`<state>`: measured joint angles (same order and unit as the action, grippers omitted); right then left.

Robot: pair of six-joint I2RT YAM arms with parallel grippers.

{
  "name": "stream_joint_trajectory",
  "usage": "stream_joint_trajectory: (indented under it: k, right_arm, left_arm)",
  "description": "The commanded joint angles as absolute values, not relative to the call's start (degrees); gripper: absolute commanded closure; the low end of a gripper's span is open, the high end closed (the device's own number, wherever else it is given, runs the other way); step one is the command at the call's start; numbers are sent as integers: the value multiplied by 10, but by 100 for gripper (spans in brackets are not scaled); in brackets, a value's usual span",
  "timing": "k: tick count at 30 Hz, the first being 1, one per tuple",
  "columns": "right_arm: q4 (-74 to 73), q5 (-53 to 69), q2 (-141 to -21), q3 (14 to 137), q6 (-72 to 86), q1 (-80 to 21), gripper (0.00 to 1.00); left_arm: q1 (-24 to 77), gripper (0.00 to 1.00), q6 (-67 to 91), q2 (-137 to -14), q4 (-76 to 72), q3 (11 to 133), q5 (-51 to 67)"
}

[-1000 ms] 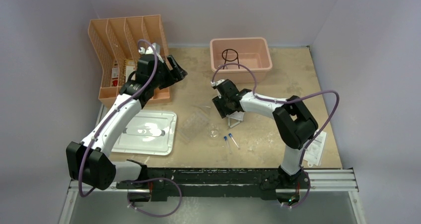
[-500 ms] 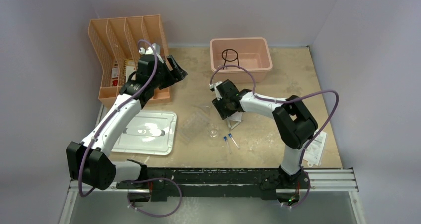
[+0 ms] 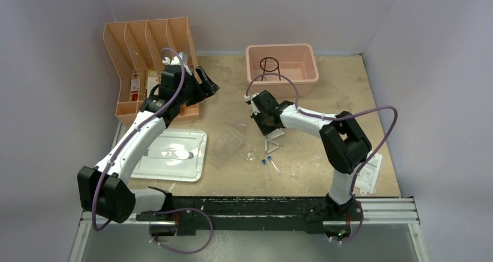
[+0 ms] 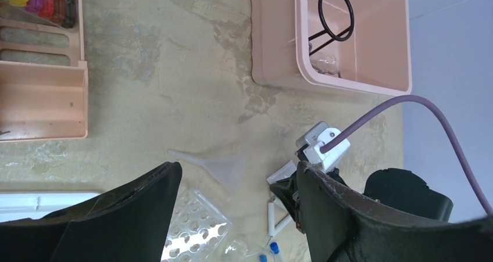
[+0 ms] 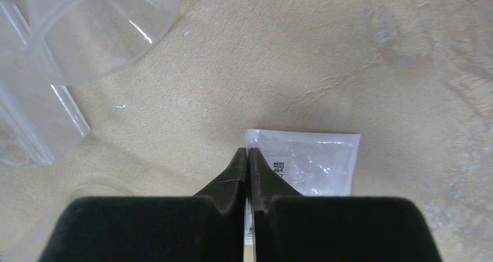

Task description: Organize the chemistry lab equipment

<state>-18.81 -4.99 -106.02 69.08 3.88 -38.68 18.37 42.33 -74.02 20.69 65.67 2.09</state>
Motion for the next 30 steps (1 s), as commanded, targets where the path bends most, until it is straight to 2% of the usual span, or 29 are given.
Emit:
stream_joint_trajectory:
  k: [1, 13, 18, 30]
  right_arm:
    - [-213, -96, -1008, 734, 59, -388, 100]
    - [-243, -106, -911, 846, 60, -360, 100]
    - [-215, -110, -891, 917, 57, -311, 100]
    - [-207, -241, -1023, 1061, -23, -224, 100]
  left_arm:
    - [179, 27, 412, -719, 188, 654, 17]
    - [179, 28, 416, -723, 186, 650, 12]
    - [179, 28, 420, -727, 185, 648, 11]
    - [179, 28, 421, -741, 182, 651, 3]
